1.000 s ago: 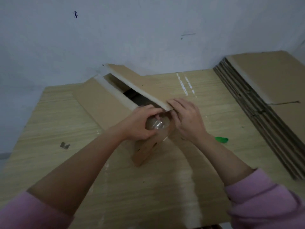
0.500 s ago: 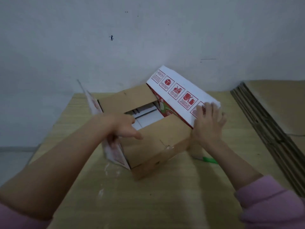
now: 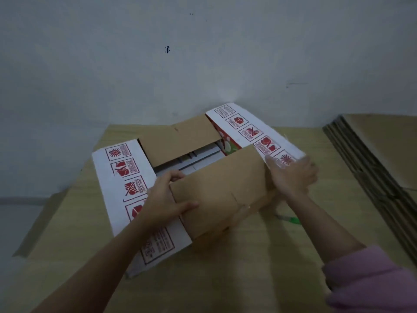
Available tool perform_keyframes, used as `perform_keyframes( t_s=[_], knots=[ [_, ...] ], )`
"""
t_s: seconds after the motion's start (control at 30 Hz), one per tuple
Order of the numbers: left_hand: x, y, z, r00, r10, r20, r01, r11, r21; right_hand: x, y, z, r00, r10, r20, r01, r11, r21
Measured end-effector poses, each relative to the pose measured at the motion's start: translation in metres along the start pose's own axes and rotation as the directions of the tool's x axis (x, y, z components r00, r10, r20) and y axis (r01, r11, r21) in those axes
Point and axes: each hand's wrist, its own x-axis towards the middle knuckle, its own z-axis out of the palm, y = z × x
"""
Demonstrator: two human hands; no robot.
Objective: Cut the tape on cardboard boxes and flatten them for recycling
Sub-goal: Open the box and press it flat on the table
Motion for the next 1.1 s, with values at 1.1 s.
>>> perform_keyframes(
  t_s=[1.1],
  knots=[
    [0.024,-0.009,-0.070,0.908,0.195,0.371,-0.113,0.967,-0.230,-0.127,-0.077,-0.043,0.746,-0.629,0.220,0.624,0.775,0.098]
  ],
)
